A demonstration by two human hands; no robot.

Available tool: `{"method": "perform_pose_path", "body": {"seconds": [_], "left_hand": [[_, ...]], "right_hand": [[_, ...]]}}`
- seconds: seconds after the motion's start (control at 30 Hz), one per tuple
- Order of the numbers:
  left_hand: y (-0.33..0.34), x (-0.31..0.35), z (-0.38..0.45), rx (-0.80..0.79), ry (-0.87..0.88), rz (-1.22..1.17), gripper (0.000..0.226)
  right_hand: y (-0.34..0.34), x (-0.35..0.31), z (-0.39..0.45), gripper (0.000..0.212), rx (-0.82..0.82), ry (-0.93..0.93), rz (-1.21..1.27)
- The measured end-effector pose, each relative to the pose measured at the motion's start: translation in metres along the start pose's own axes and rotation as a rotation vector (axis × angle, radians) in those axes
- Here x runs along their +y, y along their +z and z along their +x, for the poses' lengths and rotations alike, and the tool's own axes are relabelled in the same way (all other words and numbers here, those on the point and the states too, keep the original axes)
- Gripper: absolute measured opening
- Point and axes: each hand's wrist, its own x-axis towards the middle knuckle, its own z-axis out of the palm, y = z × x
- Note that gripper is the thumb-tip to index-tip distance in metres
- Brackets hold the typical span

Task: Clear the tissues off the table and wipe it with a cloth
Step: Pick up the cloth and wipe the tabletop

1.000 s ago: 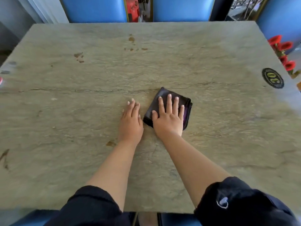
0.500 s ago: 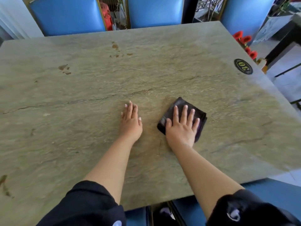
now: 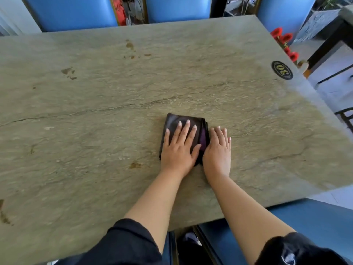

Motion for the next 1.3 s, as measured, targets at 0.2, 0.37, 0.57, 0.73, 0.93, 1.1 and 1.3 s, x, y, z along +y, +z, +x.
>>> {"method": "perform_pose_path", "body": {"seconds": [0.2, 0.37, 0.57, 0.73, 0.93, 1.1, 1.3], "left_hand": [[-0.018, -0.067, 0.017, -0.098, -0.223, 0.024, 0.059], [-0.015, -0.060, -0.062, -0.047, -0.042, 0.050, 0.060], [-0.030, -0.142, -0.105, -0.070, 0.052, 0.098, 0.057], [-0.032, -0.161, -0.091, -0.062, -0.353, 0.078, 0.062], [-0.030, -0.141, -0.143, -0.111, 0.298, 0.164, 0.056], [-0.040, -0.183, -0.111, -0.137, 0.083, 0.119, 0.057], [-0.045, -0.179, -0.054, -0.116, -0.398, 0.041, 0.056]], "right_hand": [[0.001, -0.005, 0.001, 0.049, -0.015, 0.027, -0.076], [0.007, -0.030, -0.016, 0.053, -0.044, -0.079, -0.168], [0.030, -0.071, -0.049, 0.047, -0.124, -0.222, 0.054], [0.038, -0.073, -0.058, 0.050, -0.127, -0.234, -0.056], [0.038, -0.077, -0.061, 0.049, -0.104, -0.198, -0.073], [0.043, -0.086, -0.057, 0.048, -0.051, -0.130, -0.072], [0.058, -0.128, -0.039, 0.052, -0.179, -0.259, -0.077]]}}
